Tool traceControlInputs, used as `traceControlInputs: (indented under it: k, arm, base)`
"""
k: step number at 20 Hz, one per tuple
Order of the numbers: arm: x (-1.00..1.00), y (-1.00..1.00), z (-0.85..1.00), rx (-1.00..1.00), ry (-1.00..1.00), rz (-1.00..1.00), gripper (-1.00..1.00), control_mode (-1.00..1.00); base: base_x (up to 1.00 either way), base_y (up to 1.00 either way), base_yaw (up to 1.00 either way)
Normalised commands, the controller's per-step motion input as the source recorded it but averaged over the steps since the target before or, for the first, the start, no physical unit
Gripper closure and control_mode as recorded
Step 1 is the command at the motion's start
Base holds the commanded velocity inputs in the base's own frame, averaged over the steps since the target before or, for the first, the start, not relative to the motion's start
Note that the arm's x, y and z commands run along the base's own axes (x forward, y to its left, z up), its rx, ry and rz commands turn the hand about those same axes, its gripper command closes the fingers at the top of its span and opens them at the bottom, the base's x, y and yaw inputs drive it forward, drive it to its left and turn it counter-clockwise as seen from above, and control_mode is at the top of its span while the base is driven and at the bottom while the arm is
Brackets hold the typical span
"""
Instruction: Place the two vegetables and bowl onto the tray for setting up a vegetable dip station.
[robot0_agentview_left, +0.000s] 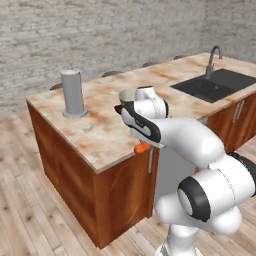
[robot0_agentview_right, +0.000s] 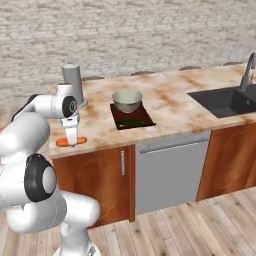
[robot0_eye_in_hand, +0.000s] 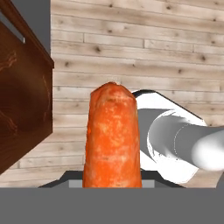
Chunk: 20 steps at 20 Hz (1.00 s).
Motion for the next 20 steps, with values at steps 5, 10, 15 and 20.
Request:
traceControlInputs:
  k: [5, 10, 15, 20]
  arm:
    - [0.0, 0.0, 0.0, 0.0, 0.0, 0.0, 1.0, 1.0]
    - [0.0, 0.0, 0.0, 0.0, 0.0, 0.0, 1.0, 1.0]
    - [0.0, 0.0, 0.0, 0.0, 0.0, 0.0, 1.0, 1.0]
    - [0.0, 0.0, 0.0, 0.0, 0.0, 0.0, 1.0, 1.0]
  base:
    - [0.0, -0.55, 0.28]
    - [0.0, -0.55, 0.32]
    - [0.0, -0.56, 0.3]
    - [0.0, -0.61, 0.23]
